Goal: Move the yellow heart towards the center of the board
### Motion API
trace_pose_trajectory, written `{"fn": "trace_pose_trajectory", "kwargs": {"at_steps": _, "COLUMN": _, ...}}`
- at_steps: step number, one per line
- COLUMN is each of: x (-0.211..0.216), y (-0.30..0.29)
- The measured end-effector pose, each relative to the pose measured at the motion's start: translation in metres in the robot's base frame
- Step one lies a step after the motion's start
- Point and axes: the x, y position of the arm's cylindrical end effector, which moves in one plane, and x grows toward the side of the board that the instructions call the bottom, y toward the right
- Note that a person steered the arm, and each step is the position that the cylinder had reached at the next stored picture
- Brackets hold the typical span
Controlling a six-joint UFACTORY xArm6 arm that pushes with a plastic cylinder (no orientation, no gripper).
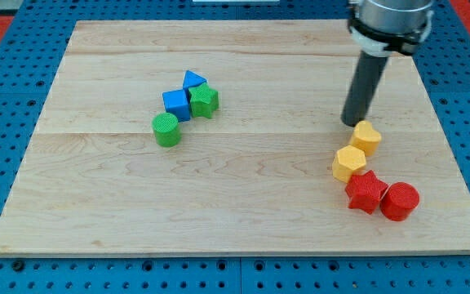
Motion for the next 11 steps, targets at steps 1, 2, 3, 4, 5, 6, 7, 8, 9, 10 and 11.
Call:
{"fn": "trace_pose_trajectory", "kwargs": {"at_steps": 1, "x": 0.013, "y": 0.022}}
{"fn": "trace_pose_trajectory", "kwargs": {"at_steps": 2, "x": 0.046, "y": 0.042}}
{"fn": "trace_pose_trajectory", "kwargs": {"at_steps": 3, "x": 0.055, "y": 0.083}}
{"fn": "trace_pose_trajectory", "kwargs": {"at_steps": 4, "x": 0.077, "y": 0.035}}
{"fn": "trace_pose_trajectory", "kwargs": {"at_steps": 5, "x": 0.065, "y": 0.003}}
{"fn": "trace_pose_trajectory", "kwargs": {"at_steps": 6, "x": 0.048, "y": -0.023}}
{"fn": "trace_pose_trajectory", "kwargs": {"at_steps": 7, "x": 0.040, "y": -0.040}}
{"fn": "trace_pose_trajectory", "kwargs": {"at_steps": 8, "x": 0.040, "y": -0.034}}
{"fn": "trace_pose_trajectory", "kwargs": {"at_steps": 9, "x": 0.034, "y": -0.014}}
{"fn": "trace_pose_trajectory", "kwargs": {"at_steps": 10, "x": 0.019, "y": -0.033}}
{"fn": "trace_pose_trajectory", "kwargs": {"at_steps": 11, "x": 0.019, "y": -0.078}}
